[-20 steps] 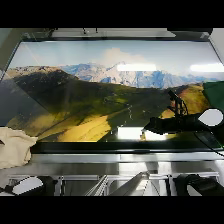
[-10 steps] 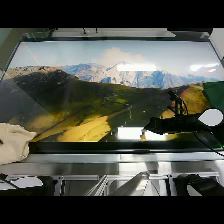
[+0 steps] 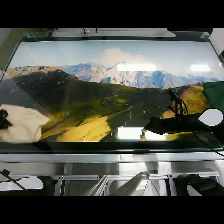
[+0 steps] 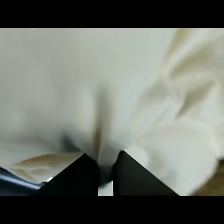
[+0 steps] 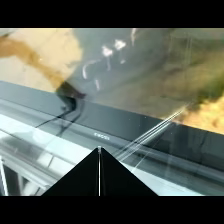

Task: Fold the shirts.

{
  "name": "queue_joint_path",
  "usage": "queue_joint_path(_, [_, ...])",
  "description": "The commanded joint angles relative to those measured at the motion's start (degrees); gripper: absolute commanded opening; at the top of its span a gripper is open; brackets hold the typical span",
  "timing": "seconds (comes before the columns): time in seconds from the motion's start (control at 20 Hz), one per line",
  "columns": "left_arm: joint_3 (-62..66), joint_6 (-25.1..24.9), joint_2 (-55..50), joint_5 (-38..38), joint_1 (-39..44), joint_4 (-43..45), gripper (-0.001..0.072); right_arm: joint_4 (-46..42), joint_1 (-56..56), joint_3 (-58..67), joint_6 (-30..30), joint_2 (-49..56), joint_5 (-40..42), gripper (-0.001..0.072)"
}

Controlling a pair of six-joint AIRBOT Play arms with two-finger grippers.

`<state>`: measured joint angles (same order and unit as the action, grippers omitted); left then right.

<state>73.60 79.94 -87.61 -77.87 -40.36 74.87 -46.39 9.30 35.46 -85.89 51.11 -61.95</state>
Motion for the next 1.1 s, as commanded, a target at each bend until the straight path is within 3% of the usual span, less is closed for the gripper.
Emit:
queue_joint_path(0.0, [7.76,-5.6,7.69,-6.93,10.01,-22.77,0.0013,3.08,0.07,-0.02,0.02,-0.02,-2.29,0.0016])
queue_joint_path(0.2, [9.49,-5.4,15.19,-8.04,26.69,-26.4,0.002,3.56,-0.07,0.09,0.74,-0.02,-2.36,0.0015])
queue_joint_path(0.4, [1.75,-5.31,17.31,-1.99,41.31,-26.4,0.0022,3.65,-0.04,2.25,4.31,-0.17,-4.74,0.0016])
queue_joint_path(0.45, [0.48,-5.33,17.18,-0.24,43.47,-26.38,0.0211,3.74,-0.04,2.89,4.33,-0.2,-5.01,0.0016])
queue_joint_path(0.5, [-0.37,-5.25,16.94,1.62,45.22,-26.4,0.049,3.76,-0.04,3.5,4.33,-0.2,-5.03,0.0017])
queue_joint_path(0.55, [-0.17,-4.57,16.35,1.99,46.21,-26.36,0.072,3.63,-0.07,3.98,4.33,-0.17,-4.94,0.0026])
queue_joint_path(0.6, [0.52,-4.46,15.56,1.03,46.27,-26.32,0.0719,3.52,-0.09,4.57,4.33,-0.13,-4.94,0.0071])
queue_joint_path(0.65, [1.33,-4.44,14.8,-0.7,45.79,-26.12,0.0719,3.61,-0.7,5.2,4.31,-0.15,-4.96,0.0316])
queue_joint_path(0.7, [1.99,-4.28,14.1,-2.69,44.94,-25.0,0.0718,3.58,-1.66,5.92,4.33,-0.13,-4.92,0.0481])
queue_joint_path(0.85, [-2.19,-2.67,13.57,-6.25,41.72,-18.64,0.0716,2.6,-6.88,6.34,4.52,0.85,-4.5,0.0493])
queue_joint_path(1.05, [-20.96,-4.55,15.58,-2.62,39.58,-23.23,0.0715,1.92,-8.63,5.25,8.7,9.46,-3.87,0.0493])
